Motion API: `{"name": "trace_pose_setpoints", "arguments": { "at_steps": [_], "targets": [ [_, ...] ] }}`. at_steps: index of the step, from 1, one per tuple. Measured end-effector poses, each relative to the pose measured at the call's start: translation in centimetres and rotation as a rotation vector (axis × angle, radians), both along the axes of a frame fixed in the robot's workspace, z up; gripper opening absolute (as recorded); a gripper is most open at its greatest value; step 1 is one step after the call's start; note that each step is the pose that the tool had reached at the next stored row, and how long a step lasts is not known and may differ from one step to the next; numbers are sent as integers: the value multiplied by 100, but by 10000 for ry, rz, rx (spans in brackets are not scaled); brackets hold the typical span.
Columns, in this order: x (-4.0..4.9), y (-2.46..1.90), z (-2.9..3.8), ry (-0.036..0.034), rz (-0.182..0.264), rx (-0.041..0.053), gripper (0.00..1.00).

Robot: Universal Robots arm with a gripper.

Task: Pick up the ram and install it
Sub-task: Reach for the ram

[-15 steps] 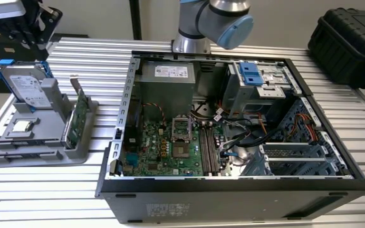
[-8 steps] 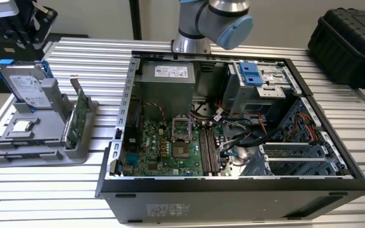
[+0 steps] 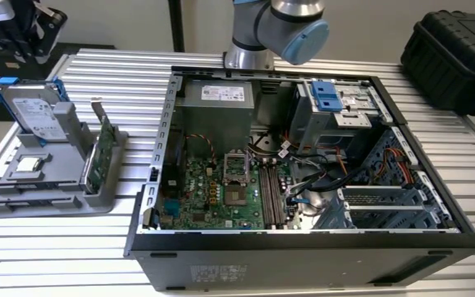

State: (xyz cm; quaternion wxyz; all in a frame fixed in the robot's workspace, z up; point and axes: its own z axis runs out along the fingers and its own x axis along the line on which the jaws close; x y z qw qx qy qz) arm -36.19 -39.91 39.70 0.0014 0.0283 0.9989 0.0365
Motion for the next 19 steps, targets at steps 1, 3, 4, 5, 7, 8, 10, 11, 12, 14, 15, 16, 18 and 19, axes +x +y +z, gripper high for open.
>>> {"name": "trace_pose_setpoints", "arguments": {
  "at_steps": [1, 3, 4, 5, 7, 8, 10, 11, 12, 14, 15, 16, 18, 19],
  "targets": [
    [-9, 0, 0, 0, 0, 6, 0],
    [-27, 0, 0, 1, 1, 16, 0],
    [-37, 0, 0, 0, 0, 23, 0],
    [-47, 0, 0, 0, 0, 29, 0],
    [-66, 0, 0, 0, 1, 43, 0],
    [-76, 0, 0, 0, 1, 49, 0],
    [-98, -1, 0, 1, 2, 63, 0],
    [-114, -1, 0, 0, 4, 70, 0],
    [-134, -1, 0, 0, 5, 73, 0],
    [-177, -1, -1, 0, 9, 81, 0],
    [-199, -1, -1, -1, 9, 84, 0],
    [-220, -1, -1, 0, 10, 87, 0],
    [-258, -1, -1, 1, 12, 92, 0],
    [-276, -1, -1, 0, 13, 94, 0]
  ]
}}
